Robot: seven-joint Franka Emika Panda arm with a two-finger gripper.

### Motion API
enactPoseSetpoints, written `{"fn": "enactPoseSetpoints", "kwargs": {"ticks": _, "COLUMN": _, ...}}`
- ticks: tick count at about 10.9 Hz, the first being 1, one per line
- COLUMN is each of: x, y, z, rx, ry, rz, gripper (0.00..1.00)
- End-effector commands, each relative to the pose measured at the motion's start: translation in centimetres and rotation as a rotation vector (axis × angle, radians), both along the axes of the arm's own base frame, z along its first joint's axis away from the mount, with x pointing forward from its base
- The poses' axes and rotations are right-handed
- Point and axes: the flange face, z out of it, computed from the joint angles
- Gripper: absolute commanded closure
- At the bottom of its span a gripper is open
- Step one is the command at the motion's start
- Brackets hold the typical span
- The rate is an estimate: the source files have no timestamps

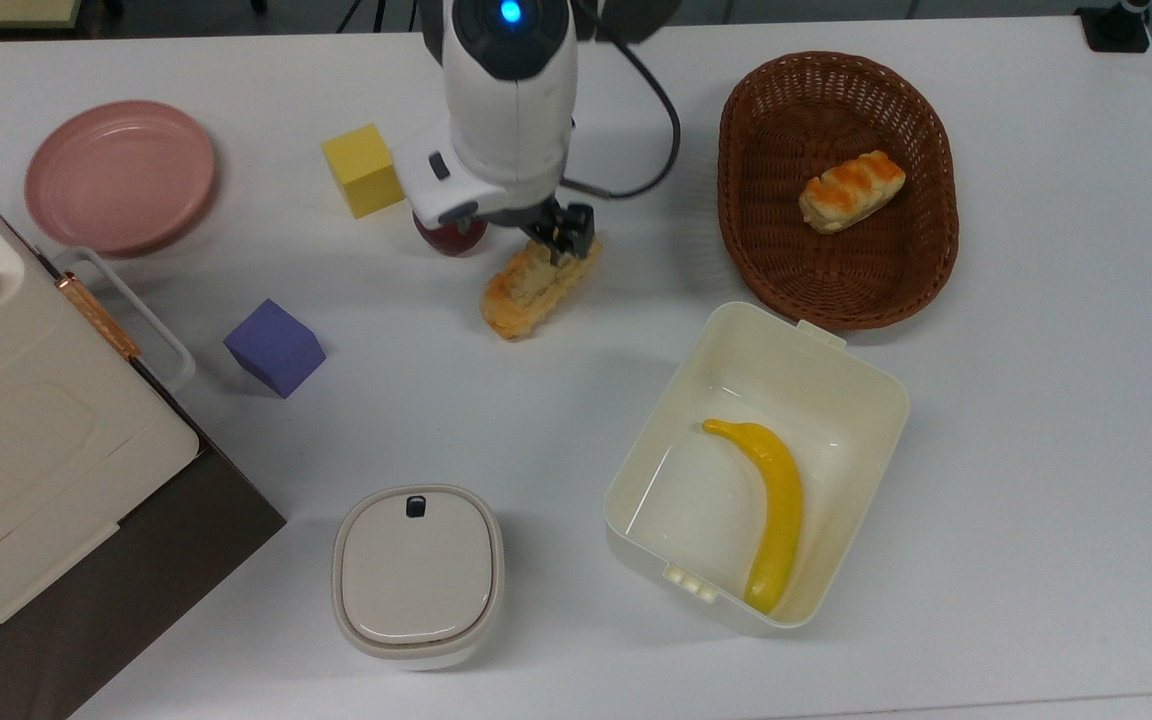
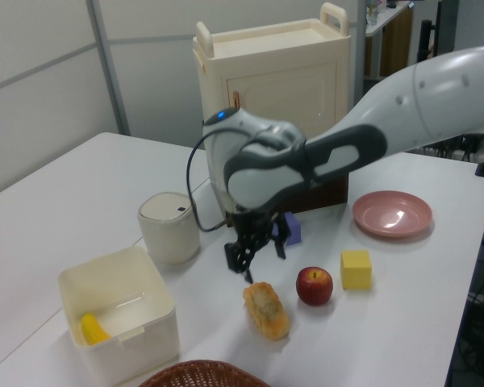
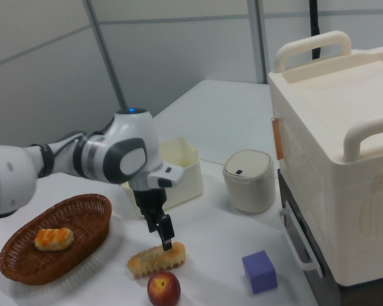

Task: Put the bread in the basket
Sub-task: 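Close the gripper around the glazed bread roll and lift it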

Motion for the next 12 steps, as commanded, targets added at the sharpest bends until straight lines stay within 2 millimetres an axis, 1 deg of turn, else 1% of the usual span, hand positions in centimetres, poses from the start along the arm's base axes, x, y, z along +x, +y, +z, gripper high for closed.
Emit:
{"fn": "enactPoseSetpoints", "kwargs": {"ticks": 1, "x": 1.1, "y": 1.3, "z": -3.7, "rx": 0.012, "ry": -0.039, "rz": -0.105, "gripper": 0.00}}
{"fn": "enactPoseSetpoints", "kwargs": {"ticks": 3, "x": 1.6, "y": 2.0, "z": -6.1, "rx": 0.013, "ry": -0.046, "rz": -0.137, "gripper": 0.00}}
{"fn": "enactPoseSetpoints", "kwargs": {"ticks": 4, "x": 1.5, "y": 2.9, "z": -7.0, "rx": 0.011, "ry": -0.031, "rz": -0.123, "gripper": 0.00}}
{"fn": "enactPoseSetpoints", "kwargs": {"ticks": 5, "x": 1.2, "y": 2.9, "z": -7.7, "rx": 0.005, "ry": -0.020, "rz": -0.116, "gripper": 0.00}}
{"fn": "enactPoseSetpoints", "kwargs": {"ticks": 6, "x": 1.1, "y": 2.9, "z": -7.8, "rx": 0.001, "ry": -0.017, "rz": -0.112, "gripper": 0.00}}
{"fn": "enactPoseSetpoints", "kwargs": {"ticks": 7, "x": 0.8, "y": 3.0, "z": -8.4, "rx": -0.006, "ry": -0.006, "rz": -0.106, "gripper": 0.00}}
{"fn": "enactPoseSetpoints", "kwargs": {"ticks": 8, "x": 0.7, "y": 2.9, "z": -8.4, "rx": -0.009, "ry": -0.004, "rz": -0.097, "gripper": 0.20}}
{"fn": "enactPoseSetpoints", "kwargs": {"ticks": 9, "x": 0.8, "y": 2.8, "z": -8.4, "rx": -0.009, "ry": -0.005, "rz": -0.093, "gripper": 0.48}}
{"fn": "enactPoseSetpoints", "kwargs": {"ticks": 10, "x": 0.8, "y": 2.7, "z": -8.2, "rx": -0.010, "ry": -0.004, "rz": -0.087, "gripper": 0.58}}
{"fn": "enactPoseSetpoints", "kwargs": {"ticks": 11, "x": 0.6, "y": 2.8, "z": -7.5, "rx": -0.006, "ry": 0.003, "rz": -0.054, "gripper": 0.67}}
{"fn": "enactPoseSetpoints", "kwargs": {"ticks": 12, "x": 0.3, "y": 2.8, "z": -6.4, "rx": -0.007, "ry": 0.016, "rz": -0.026, "gripper": 0.67}}
